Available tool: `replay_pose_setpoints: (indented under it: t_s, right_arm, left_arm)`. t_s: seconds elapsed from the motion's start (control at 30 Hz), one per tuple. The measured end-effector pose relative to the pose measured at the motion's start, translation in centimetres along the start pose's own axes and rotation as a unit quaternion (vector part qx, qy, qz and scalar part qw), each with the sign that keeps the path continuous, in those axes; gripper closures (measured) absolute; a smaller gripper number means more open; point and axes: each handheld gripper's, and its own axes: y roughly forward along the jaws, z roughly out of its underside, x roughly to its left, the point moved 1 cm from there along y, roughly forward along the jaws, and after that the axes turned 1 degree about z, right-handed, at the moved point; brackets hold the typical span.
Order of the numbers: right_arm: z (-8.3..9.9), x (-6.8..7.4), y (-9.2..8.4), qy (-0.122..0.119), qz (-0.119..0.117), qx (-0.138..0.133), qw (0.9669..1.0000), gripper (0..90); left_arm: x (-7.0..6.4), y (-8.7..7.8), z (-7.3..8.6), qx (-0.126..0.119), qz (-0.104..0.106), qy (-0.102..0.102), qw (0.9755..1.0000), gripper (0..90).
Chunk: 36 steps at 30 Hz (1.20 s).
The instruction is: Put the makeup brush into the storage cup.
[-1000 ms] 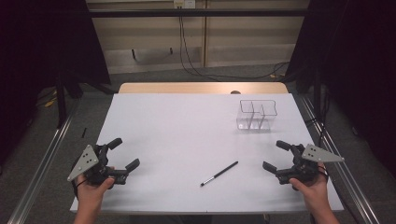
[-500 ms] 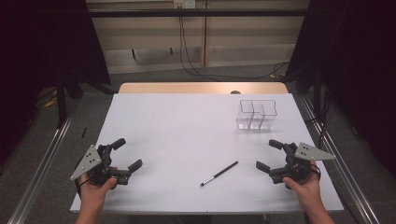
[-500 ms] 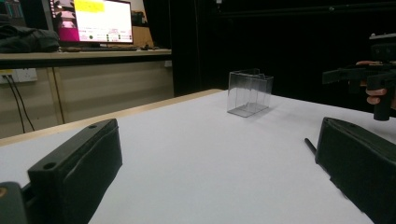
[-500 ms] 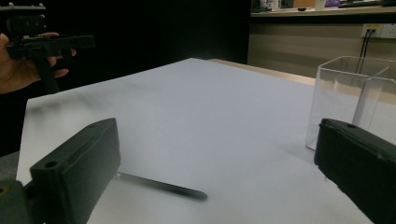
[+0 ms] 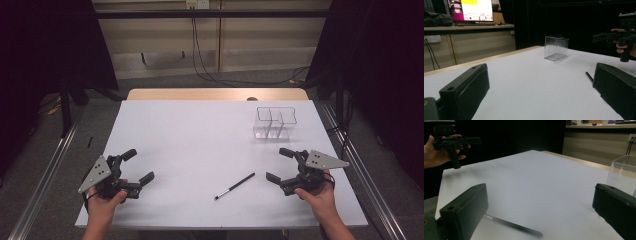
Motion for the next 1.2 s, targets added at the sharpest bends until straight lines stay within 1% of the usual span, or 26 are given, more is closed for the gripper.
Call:
replay_pose_setpoints:
  t_s: [0.17, 0.4, 0.6, 0.77, 0.9, 1.2]
  right_arm:
    - [-0.2, 0.0, 0.4, -0.002, -0.003, 0.005, 1.0000, 0.0]
    - [-0.8, 0.3, 1.4, -0.004, -0.013, -0.001, 0.9999, 0.0]
    - [-1.1, 0.1, 2.4, -0.001, -0.018, -0.003, 0.9998, 0.0]
    - [-1.1, 0.1, 2.7, -0.002, -0.020, 0.001, 0.9998, 0.0]
    - [-1.3, 0.2, 3.1, -0.004, -0.026, 0.001, 0.9997, 0.0]
    - [-1.5, 0.5, 4.1, -0.006, -0.039, 0.010, 0.9992, 0.0]
  left_arm:
    - [-0.1, 0.2, 0.0, 0.000, 0.003, -0.003, 1.0000, 0.5]
    - [-0.1, 0.2, 0.1, 0.005, 0.005, 0.003, 1.0000, 0.5]
    - [-0.2, 0.3, 0.2, 0.006, 0.008, 0.000, 0.9999, 0.5]
    - [-0.2, 0.3, 0.2, 0.007, 0.007, 0.000, 1.0000, 0.5]
    - [-0.2, 0.3, 0.2, 0.006, 0.006, -0.002, 1.0000, 0.5]
    - [-0.2, 0.4, 0.3, 0.009, 0.008, -0.002, 0.9999, 0.5]
